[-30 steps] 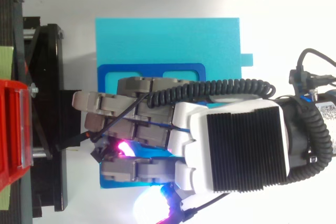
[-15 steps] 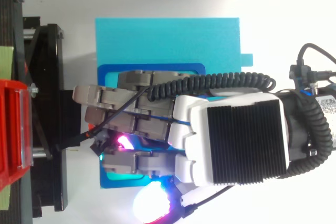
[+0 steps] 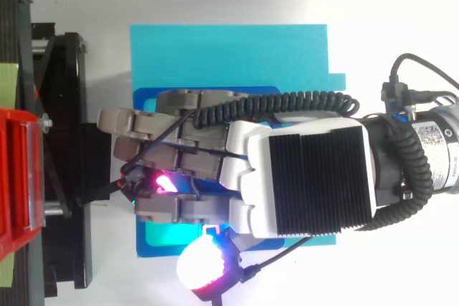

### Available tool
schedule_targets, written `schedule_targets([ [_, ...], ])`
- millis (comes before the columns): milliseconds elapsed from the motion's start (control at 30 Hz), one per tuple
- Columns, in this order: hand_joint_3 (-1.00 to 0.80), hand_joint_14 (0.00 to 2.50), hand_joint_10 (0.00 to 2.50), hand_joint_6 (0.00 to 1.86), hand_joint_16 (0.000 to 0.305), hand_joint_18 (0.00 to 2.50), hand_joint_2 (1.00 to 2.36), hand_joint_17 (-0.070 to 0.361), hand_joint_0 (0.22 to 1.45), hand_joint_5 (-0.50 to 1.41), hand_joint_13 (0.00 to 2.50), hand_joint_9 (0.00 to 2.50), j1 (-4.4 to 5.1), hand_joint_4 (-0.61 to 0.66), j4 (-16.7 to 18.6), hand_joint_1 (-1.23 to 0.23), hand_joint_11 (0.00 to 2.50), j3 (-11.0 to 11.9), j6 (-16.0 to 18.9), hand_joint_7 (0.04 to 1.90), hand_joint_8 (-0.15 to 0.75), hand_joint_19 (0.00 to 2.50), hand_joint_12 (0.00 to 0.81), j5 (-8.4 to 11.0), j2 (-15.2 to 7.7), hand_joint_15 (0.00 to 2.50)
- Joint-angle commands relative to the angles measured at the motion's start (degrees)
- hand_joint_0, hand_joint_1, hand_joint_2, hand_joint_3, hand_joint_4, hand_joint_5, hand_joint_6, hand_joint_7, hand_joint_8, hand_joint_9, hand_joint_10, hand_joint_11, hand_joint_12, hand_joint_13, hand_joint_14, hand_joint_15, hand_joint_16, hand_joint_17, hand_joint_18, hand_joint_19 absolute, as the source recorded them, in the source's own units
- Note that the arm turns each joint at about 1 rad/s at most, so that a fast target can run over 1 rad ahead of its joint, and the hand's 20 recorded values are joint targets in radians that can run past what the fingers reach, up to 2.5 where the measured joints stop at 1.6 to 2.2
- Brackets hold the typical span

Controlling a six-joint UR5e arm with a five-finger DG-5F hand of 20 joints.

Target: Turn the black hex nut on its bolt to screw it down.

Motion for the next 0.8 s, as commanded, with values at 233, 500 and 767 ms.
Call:
schedule_targets([
  [233,-0.5,0.0,0.0,0.5,0.046,0.47,1.0,0.104,0.53,-0.04,0.37,0.68,-0.36,0.13,0.26,-0.26,0.0,0.04,-0.01,1.38,0.218,0.57,0.303,-0.13,-0.03,0.0],
  [500,-0.5,0.0,0.0,0.5,0.046,0.47,1.0,0.104,0.52,-0.04,0.37,0.68,-0.98,0.14,0.0,-0.25,0.0,0.04,-0.01,1.5,0.226,0.56,0.305,-1.88,-0.03,0.0],
  [767,-0.5,0.0,0.0,0.5,0.047,0.47,1.0,0.105,0.52,-0.04,0.36,0.68,-1.68,0.17,0.35,-0.22,0.0,0.04,-0.01,1.51,0.231,0.56,0.308,-3.2,-0.03,0.0],
])
